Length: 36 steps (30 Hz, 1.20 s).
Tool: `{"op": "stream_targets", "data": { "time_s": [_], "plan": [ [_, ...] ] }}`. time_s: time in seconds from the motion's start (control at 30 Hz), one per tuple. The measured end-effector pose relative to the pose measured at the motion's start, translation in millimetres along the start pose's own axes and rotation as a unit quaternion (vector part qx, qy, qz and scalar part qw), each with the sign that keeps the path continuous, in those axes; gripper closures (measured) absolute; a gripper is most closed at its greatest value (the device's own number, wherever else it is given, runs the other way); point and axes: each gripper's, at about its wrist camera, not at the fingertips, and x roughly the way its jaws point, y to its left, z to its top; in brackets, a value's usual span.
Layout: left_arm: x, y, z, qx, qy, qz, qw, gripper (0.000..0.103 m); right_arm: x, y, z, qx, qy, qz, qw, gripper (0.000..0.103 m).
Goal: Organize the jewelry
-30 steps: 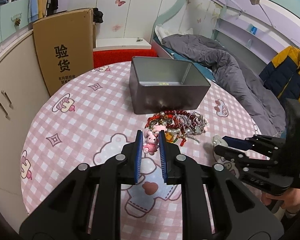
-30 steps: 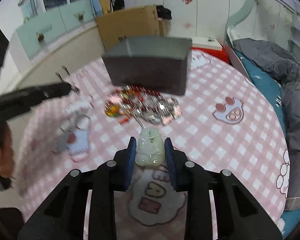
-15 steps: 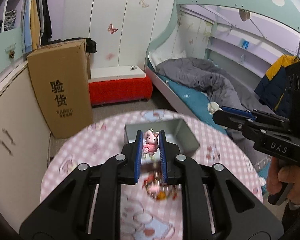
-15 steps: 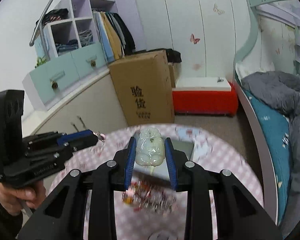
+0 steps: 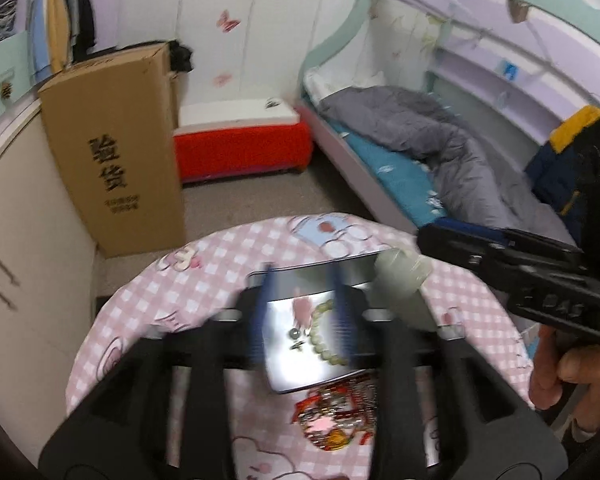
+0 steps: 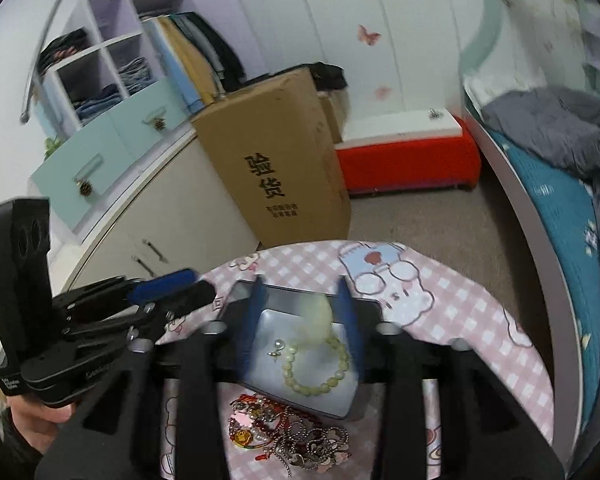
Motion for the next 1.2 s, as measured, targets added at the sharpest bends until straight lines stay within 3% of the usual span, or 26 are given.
{"op": "stream_targets", "data": {
  "time_s": [0.03, 0.07, 0.2, 0.73, 0.93, 1.2],
  "plan": [
    [-3, 3, -1, -0.009, -0.01, 0.009, 0.9999, 0.02, -1, -4, -1, 0.008, -0.003, -0.004, 1.0, 0.023],
    [-9, 7, -2, -0.016, -0.029, 0.015, 0.9994, 0.016, -5, -7, -3, 0.018, -0.016, -0.007, 1.0, 0.017],
    [-20, 13, -4, -0.017, -0.04, 0.035, 0.9985, 0.016, -16, -17, -3, 0.039, -0.035, -0.008, 0.999, 0.007],
    [-107, 8, -23, -0.035, -0.127, 0.096, 0.9866, 0.012, -76, 5, 5, 0.011, -0.101, -0.052, 0.993, 0.007],
    [-127, 2, -29, -0.026, -0.143, 0.115, 0.9828, 0.012, -102, 28, -2, -0.033, -0.127, -0.076, 0.988, 0.007],
    [-144, 1, -45, -0.027, -0.153, 0.117, 0.981, 0.012, -125, 40, -23, -0.053, -0.141, -0.075, 0.986, 0.007]
  ]
}}
